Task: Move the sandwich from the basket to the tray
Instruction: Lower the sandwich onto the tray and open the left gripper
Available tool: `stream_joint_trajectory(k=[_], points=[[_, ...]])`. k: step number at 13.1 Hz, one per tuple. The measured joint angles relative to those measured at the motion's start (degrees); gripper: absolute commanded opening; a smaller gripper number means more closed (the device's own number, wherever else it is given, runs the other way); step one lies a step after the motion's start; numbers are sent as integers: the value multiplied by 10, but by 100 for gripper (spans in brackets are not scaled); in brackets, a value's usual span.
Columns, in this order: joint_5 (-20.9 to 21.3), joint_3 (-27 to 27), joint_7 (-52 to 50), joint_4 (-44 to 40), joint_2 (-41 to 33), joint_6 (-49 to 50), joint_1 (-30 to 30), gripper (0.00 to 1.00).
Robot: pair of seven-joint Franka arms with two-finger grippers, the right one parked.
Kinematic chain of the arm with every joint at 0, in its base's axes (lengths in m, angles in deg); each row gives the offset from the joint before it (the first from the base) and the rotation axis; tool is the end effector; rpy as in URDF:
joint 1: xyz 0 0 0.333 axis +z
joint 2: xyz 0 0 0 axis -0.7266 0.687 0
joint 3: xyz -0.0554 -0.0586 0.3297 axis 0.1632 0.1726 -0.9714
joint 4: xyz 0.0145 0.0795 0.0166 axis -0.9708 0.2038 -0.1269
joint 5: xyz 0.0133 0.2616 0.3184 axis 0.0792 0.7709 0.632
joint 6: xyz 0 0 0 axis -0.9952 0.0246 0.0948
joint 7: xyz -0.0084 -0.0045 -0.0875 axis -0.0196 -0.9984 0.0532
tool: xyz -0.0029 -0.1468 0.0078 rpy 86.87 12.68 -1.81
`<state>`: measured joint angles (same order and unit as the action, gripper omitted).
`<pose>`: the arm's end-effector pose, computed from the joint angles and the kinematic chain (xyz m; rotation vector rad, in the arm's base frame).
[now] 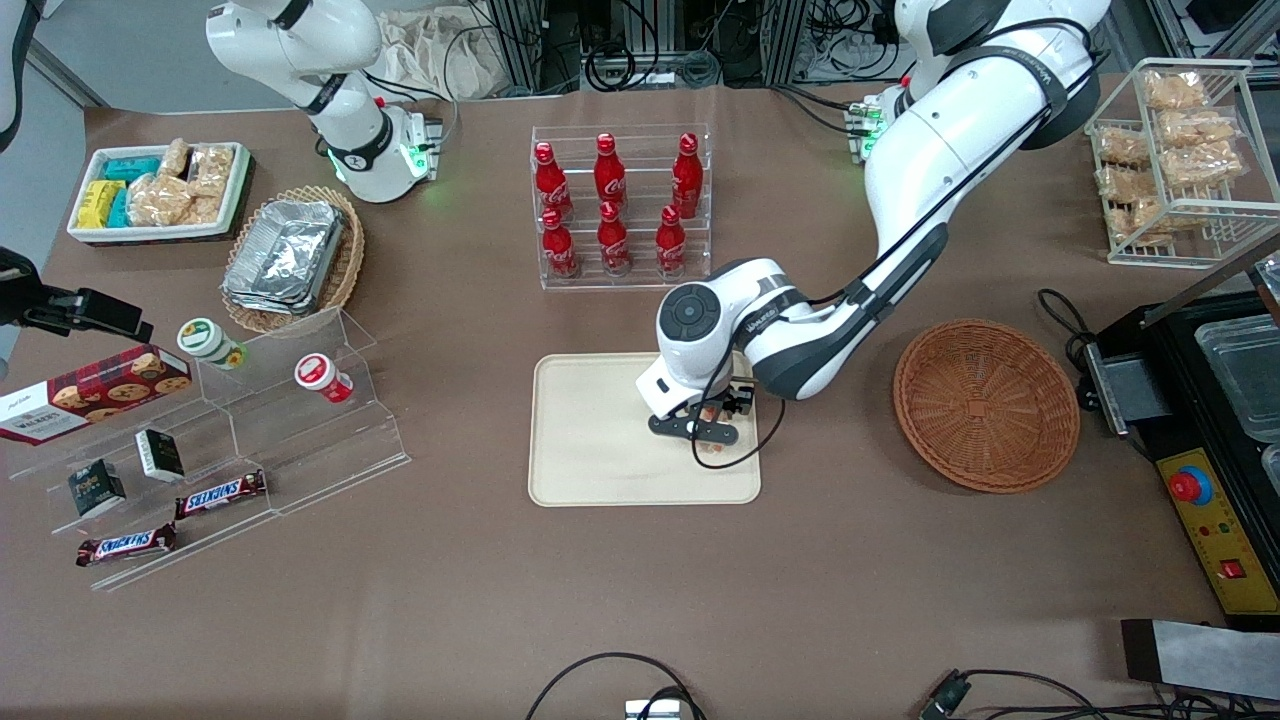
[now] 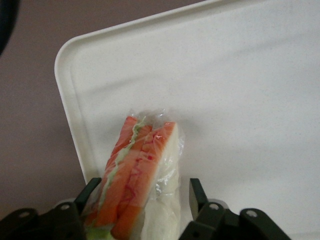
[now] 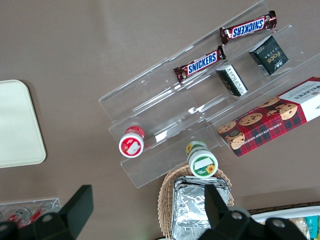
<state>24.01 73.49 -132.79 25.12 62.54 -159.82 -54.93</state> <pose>0.5635 -0.4580 0.1972 -3.0162 0.3074 -0.0112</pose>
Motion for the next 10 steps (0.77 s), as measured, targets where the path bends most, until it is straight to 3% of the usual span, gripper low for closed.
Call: stream_joint_trajectory(k=[5, 10], points=[[-6, -2, -10, -14, -1, 39, 4, 100], [-45, -1, -12, -31, -33, 72, 19, 100]])
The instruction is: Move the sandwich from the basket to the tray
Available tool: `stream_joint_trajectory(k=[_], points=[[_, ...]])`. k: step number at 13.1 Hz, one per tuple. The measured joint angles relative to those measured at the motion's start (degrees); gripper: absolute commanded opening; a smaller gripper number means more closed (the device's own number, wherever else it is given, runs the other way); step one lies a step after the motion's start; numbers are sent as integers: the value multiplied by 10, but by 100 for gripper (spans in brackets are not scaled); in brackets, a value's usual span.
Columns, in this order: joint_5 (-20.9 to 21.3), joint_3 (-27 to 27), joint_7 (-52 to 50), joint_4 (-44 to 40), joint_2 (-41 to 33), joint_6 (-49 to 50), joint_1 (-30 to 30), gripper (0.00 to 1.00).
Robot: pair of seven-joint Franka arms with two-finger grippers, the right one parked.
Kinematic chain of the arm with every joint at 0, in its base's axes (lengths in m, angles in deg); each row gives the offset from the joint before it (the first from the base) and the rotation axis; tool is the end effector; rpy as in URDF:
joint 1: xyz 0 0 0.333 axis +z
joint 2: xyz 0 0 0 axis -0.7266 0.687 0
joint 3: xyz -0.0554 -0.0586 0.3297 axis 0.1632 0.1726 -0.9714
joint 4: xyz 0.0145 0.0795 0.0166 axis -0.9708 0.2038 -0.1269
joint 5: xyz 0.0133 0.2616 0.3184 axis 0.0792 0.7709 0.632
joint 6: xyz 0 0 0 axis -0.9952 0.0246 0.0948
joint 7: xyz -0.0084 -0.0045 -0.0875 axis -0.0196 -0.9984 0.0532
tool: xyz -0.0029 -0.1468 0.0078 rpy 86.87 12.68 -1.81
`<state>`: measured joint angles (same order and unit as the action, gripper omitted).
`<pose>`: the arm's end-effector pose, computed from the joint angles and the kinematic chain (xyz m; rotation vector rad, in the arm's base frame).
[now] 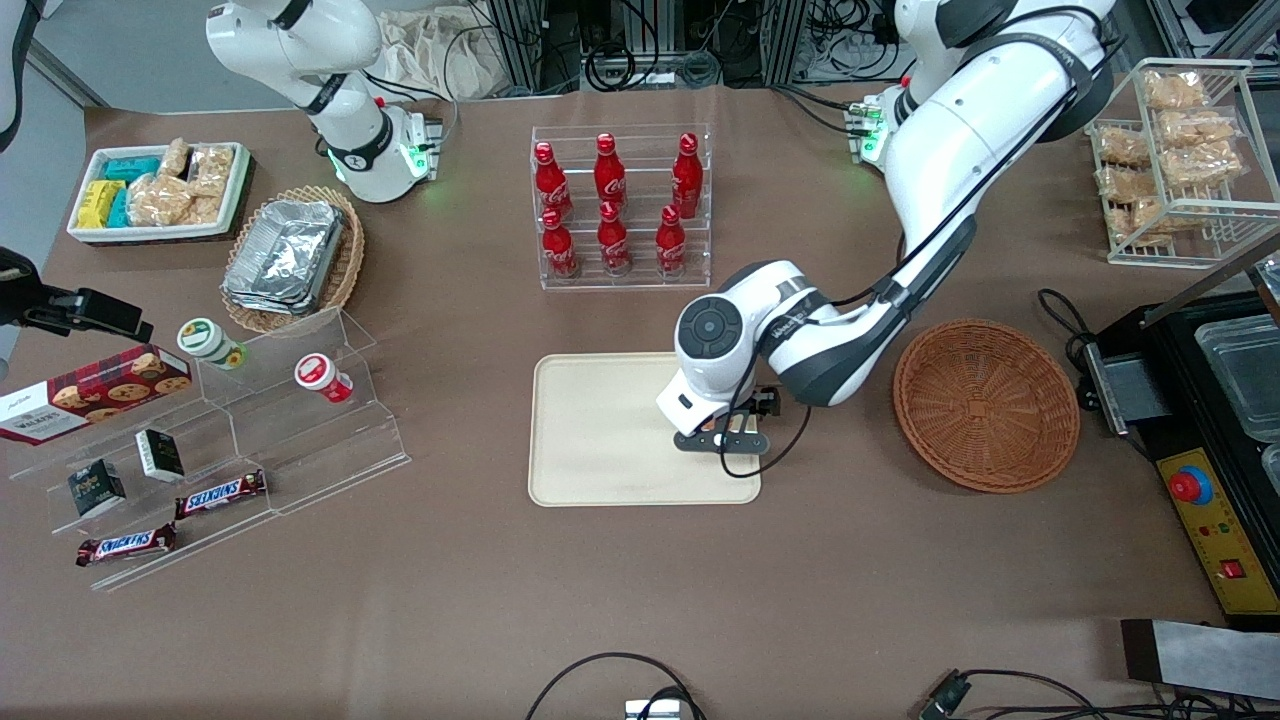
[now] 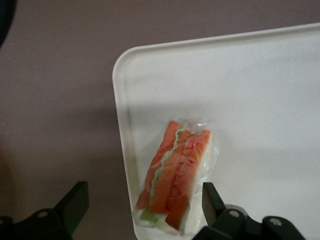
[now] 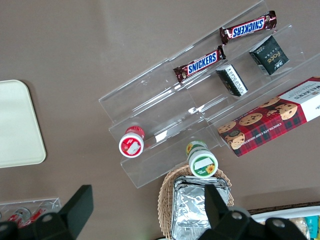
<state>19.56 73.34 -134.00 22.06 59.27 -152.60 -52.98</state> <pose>0.5896 -0.4258 0.2440 -2.9956 0.1125 0.0424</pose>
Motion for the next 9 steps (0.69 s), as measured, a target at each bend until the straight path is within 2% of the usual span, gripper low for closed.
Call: stream_joint_trajectory(k=[5, 9], points=[[-27, 0, 0, -6, -68, 45, 25, 100], [-69, 1, 4, -8, -130, 67, 79, 100]])
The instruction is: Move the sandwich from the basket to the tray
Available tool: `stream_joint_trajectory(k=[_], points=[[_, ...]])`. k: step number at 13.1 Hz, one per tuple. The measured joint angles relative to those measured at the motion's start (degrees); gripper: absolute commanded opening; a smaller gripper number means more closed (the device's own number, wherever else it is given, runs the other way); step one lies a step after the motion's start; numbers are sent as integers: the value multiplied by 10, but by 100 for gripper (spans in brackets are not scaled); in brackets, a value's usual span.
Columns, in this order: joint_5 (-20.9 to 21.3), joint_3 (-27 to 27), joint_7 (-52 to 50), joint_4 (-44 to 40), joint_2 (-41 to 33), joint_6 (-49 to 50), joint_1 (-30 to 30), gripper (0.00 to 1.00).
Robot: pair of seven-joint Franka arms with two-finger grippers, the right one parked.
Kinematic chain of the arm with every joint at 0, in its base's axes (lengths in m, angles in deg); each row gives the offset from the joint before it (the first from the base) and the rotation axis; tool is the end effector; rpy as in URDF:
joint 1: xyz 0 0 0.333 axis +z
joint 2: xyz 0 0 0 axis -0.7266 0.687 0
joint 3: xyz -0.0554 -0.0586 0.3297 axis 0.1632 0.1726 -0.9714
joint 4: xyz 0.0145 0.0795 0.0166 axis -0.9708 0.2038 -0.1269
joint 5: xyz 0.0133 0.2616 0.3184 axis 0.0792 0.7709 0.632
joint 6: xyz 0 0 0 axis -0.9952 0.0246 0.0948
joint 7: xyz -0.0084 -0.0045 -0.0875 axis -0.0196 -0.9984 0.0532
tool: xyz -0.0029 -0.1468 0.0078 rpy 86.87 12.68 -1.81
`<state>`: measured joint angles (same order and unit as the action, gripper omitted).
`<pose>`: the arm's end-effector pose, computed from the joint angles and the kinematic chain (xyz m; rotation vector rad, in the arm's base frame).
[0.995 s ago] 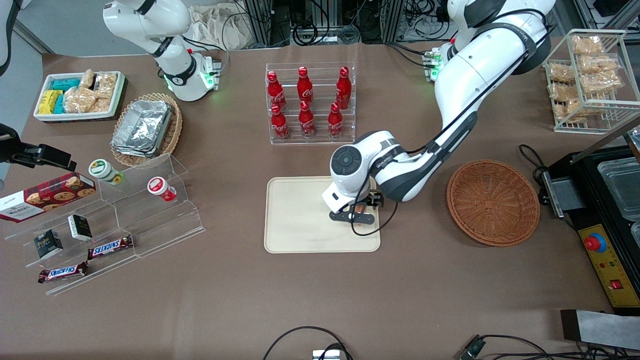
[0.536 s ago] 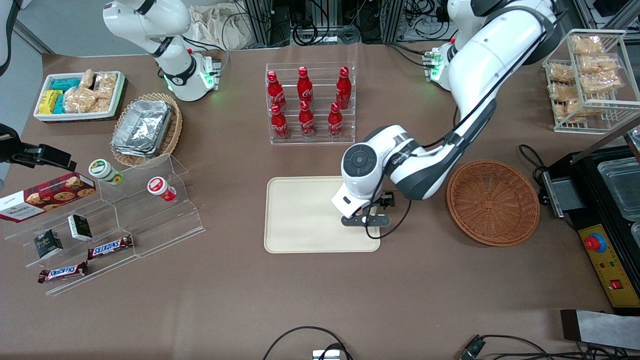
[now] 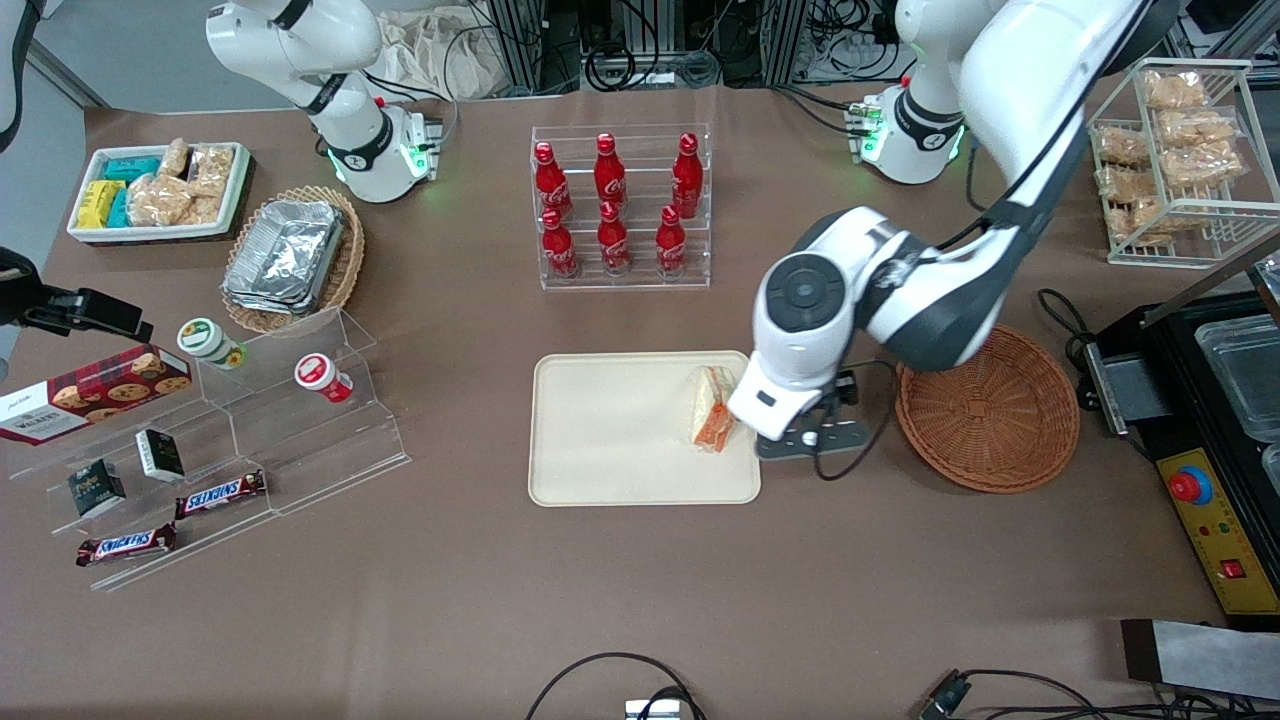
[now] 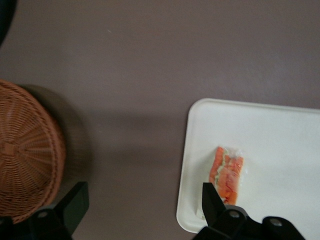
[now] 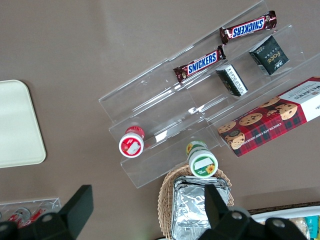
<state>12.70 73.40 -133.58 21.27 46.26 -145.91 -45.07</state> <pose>0.6289 -0.3365 0.3833 -2.9955 -0.1853 -0.0563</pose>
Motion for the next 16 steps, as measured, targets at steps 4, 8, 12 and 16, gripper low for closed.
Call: stream_joint_trajectory(k=[4, 8, 12, 16], points=[[-5, 0, 8, 0, -27, 21, 17, 100], [-60, -48, 86, 2, -60, 23, 15, 100], [-153, -171, 255, 19, -141, 35, 2, 100], [-180, -237, 341, 61, -201, 37, -14, 100]])
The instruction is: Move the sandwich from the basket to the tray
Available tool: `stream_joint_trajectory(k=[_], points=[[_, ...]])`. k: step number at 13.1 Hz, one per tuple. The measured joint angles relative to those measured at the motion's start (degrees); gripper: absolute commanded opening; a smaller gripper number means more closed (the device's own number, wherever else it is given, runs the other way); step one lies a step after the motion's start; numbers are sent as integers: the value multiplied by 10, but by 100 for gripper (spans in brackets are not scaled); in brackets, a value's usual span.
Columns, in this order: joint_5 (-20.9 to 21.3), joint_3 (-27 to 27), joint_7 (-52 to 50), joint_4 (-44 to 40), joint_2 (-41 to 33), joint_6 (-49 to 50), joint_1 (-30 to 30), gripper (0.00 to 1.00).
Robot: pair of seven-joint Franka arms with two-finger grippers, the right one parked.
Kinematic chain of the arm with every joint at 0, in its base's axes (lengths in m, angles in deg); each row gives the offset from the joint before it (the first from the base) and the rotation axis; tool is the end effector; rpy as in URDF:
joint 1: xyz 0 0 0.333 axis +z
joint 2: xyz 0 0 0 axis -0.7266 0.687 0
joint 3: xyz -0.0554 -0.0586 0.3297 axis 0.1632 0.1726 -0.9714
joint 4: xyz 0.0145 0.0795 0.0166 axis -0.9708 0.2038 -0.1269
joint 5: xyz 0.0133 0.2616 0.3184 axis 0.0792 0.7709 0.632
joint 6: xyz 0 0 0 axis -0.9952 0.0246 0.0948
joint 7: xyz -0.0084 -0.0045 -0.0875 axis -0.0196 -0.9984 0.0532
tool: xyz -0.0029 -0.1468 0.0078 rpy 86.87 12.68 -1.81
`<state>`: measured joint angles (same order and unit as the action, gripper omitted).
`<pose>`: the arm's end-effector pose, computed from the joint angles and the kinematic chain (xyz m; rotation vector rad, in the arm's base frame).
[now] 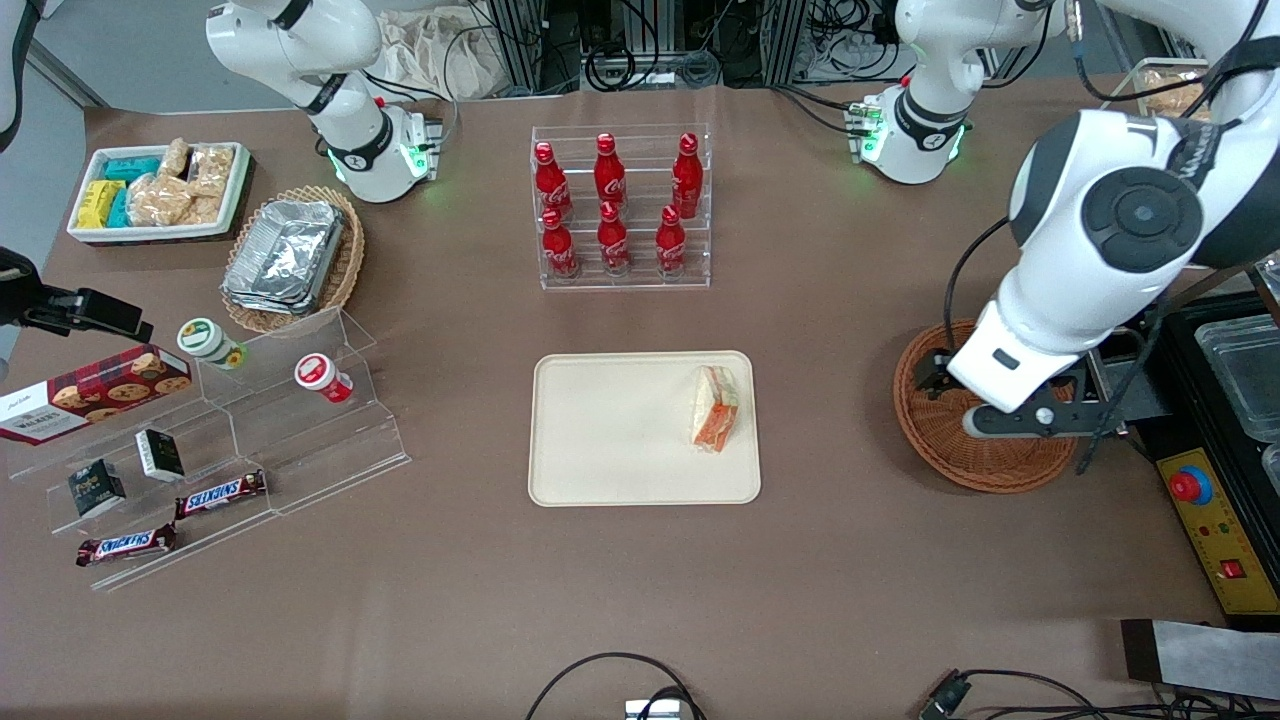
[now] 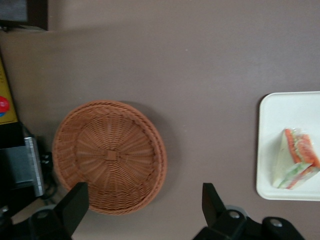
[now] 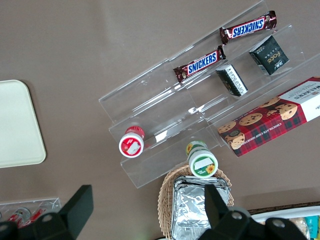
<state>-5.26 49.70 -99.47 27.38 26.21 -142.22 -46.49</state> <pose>0.6298 -0.1538 0.5002 -3.0112 0.0604 -0.0159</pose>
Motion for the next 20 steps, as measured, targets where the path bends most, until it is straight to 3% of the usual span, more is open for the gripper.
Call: stream_joint_trajectory(k=[9, 20], points=[[-39, -104, 182, 50, -106, 18, 2, 100], [-69, -107, 189, 52, -169, 58, 1, 100]])
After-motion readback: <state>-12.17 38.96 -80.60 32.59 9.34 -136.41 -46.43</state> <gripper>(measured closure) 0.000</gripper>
